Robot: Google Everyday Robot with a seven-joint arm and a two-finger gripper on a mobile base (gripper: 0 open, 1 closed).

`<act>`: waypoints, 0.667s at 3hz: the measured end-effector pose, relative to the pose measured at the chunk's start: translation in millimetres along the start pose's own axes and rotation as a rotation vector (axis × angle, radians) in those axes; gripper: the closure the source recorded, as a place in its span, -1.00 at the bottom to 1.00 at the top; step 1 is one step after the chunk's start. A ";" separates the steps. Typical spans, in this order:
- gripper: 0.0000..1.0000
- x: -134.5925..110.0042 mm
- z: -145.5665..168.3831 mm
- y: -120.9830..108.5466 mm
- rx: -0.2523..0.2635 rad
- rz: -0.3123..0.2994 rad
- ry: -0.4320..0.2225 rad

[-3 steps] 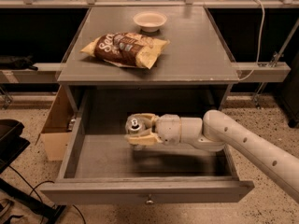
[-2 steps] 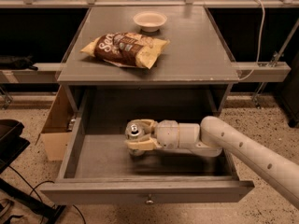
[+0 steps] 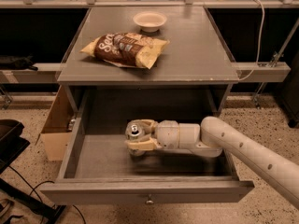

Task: Place 7up can into top drawer

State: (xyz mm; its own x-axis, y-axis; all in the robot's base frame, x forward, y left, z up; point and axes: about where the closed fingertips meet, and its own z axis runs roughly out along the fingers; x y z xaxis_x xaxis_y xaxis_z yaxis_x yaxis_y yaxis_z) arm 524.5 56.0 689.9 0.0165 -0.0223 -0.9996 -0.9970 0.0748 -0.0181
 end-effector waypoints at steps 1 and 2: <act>-0.42 0.0 0.0 0.0 0.000 0.000 0.000; -1.00 0.0 0.1 0.0 0.000 0.000 0.000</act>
Offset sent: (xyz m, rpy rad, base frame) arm 0.0000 0.0000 0.0000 0.0000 0.0000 0.0001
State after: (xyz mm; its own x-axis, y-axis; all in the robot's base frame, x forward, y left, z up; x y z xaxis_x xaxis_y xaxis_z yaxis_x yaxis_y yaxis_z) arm 524.5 56.1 689.9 0.0165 -0.0222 -0.9996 -0.9970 0.0746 -0.0181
